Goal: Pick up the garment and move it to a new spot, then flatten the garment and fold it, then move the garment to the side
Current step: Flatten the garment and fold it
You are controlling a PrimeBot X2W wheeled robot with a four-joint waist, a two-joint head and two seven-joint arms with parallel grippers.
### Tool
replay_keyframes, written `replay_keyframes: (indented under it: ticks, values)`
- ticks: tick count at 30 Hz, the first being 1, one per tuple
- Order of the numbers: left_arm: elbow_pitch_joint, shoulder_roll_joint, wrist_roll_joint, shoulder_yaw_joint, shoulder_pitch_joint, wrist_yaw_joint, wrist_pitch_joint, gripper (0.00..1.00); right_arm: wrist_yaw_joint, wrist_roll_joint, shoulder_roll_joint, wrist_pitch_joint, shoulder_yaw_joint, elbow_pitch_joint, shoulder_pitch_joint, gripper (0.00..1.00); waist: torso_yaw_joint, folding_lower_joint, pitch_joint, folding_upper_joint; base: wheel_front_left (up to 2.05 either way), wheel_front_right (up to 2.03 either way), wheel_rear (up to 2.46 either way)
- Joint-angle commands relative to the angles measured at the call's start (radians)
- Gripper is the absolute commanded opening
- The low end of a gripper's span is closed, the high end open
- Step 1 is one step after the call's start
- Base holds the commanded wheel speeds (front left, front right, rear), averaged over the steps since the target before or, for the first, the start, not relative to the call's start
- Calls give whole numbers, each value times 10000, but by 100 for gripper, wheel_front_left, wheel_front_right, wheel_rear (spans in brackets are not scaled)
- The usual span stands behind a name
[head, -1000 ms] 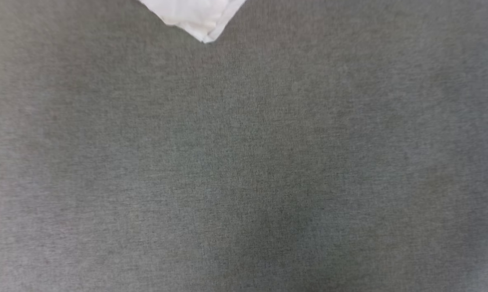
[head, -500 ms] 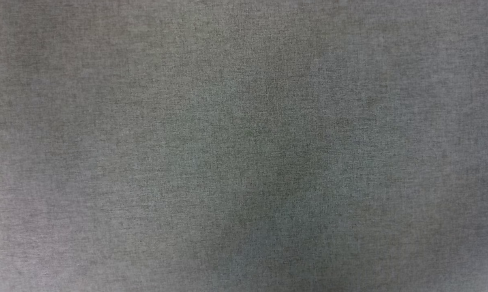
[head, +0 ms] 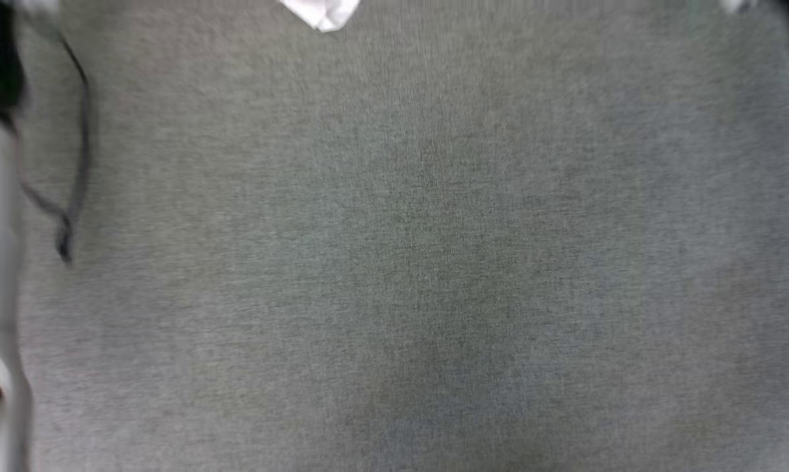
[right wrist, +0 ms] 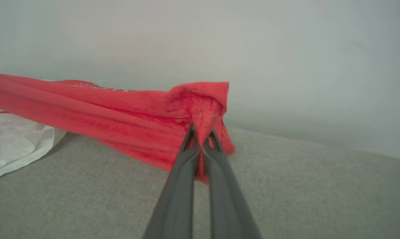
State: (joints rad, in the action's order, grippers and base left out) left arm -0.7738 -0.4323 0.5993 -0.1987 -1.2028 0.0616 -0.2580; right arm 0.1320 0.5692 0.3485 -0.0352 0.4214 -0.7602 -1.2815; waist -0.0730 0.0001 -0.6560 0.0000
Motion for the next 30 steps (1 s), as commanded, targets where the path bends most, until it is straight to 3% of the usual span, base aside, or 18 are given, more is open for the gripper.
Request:
replay_keyframes:
  ticks: [1,9,16,23,30]
  values:
    - [70,-138,-13,111,406,-34,-48,0,-25,44,269,54,46,5,368,0,114,-1,493,0,0,0,0]
    - [2030,97,61,996,5191,-299,-90,0,-28,978,999,234,765,949,3549,0,250,-1,2212,0,0,0,0]
    - [3976,433,365,1446,9143,-990,-1,0,-38,1217,1614,-208,554,2171,6402,0,352,-1,3626,0,0,0,0]
    - [6343,586,819,1806,12061,-1960,820,0,-72,916,1795,-1270,-790,3758,9498,0,403,-1,4693,0,0,0,0]
    - [8443,278,985,2013,13943,-2776,2004,0,-75,173,1142,-3019,-2856,6077,12541,0,421,-1,5225,0,0,0,0]
